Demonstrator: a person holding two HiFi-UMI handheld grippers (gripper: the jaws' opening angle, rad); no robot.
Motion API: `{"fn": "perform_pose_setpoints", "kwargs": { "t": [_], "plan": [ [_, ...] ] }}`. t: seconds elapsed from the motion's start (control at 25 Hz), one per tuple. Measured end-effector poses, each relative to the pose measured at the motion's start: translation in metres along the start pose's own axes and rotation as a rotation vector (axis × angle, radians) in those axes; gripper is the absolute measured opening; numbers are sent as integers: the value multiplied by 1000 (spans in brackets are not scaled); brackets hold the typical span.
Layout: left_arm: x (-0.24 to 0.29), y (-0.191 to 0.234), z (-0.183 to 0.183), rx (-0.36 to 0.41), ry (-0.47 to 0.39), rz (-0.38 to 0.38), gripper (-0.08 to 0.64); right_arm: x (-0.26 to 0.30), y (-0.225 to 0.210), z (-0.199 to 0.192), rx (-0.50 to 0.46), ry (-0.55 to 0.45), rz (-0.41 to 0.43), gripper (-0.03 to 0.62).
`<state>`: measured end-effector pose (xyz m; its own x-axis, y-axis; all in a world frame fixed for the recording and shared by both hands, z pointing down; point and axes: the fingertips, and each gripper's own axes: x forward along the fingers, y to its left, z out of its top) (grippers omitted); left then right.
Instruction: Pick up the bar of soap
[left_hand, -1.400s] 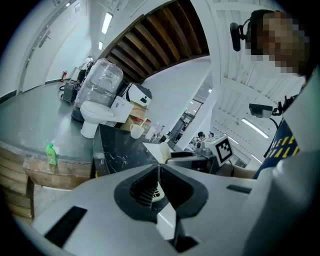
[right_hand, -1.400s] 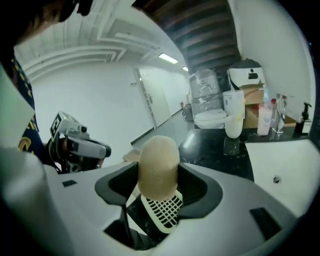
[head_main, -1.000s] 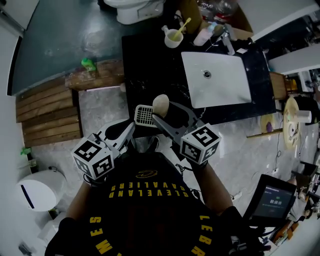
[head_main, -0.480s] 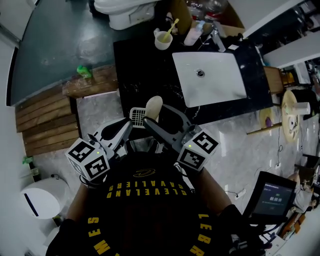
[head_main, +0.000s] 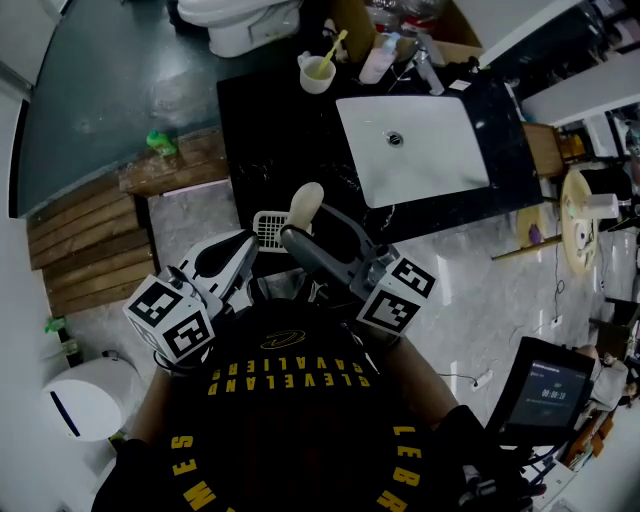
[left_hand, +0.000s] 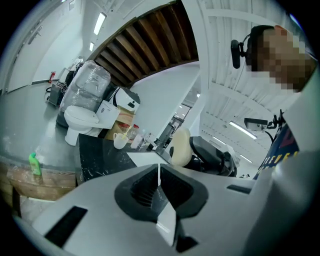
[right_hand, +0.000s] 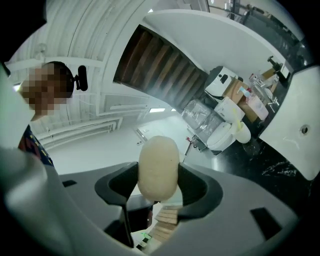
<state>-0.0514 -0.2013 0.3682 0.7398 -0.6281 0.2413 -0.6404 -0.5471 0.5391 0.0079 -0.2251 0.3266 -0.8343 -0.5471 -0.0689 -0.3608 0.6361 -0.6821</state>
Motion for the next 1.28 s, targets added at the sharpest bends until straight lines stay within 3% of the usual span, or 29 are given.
{"fn": "perform_pose_setpoints", "kwargs": {
  "t": [0.36,0.76,1.28],
  "plan": [
    [4,0,1,-10,7,-7,15,-1,8,1,-20,3,60,265],
    [3,0,-3,-28,20,-4,14,-7,-2,2,51,-43,43,265],
    [1,-1,-4,-39,40,2,14,-8,0,2,74,-50,36,265]
  ]
}}
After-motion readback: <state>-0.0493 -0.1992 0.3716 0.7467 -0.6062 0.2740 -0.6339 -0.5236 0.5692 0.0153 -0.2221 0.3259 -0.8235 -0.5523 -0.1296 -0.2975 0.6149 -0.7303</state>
